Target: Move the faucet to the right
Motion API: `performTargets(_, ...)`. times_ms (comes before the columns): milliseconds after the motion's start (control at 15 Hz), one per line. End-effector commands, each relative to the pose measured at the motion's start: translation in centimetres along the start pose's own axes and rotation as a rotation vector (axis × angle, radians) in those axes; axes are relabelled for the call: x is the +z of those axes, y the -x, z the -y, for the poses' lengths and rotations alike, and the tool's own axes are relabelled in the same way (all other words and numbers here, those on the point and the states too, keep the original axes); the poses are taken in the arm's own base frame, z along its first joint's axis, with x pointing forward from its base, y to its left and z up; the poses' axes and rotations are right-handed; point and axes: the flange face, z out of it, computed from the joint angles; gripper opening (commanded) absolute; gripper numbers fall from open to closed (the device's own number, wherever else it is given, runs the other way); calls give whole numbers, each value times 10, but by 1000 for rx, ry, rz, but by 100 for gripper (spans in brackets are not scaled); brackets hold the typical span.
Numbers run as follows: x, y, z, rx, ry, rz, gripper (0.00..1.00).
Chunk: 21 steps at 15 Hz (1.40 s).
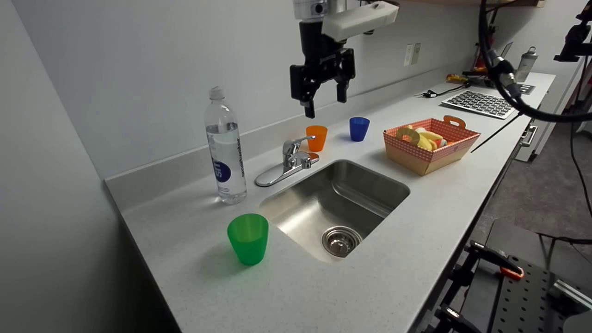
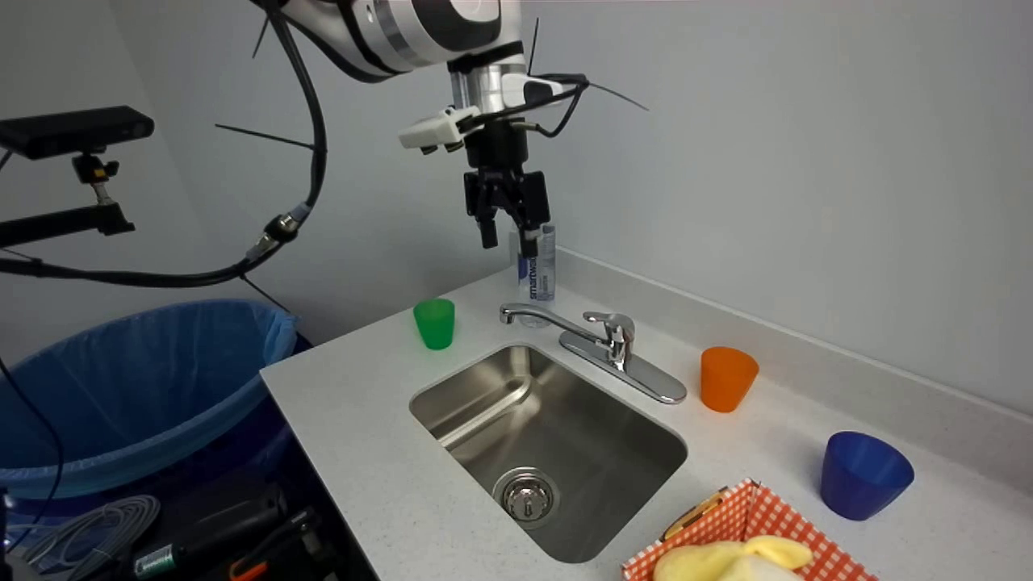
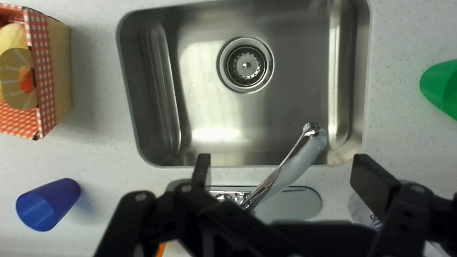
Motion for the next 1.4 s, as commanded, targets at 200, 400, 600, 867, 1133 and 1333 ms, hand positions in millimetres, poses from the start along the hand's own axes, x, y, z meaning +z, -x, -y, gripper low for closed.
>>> performTargets(200,22,-43,49,147,51,-25,100)
performTargets(400,30,-52,70,170,52,-24,100)
performTargets(600,39,-58,87,189,59,-27,100)
performTargets(867,56,-63,98,208,86,-19,100)
performTargets(1133,73,-64,101,207,100,14,100)
performTargets(1333,83,-63,102,202,107,33,100)
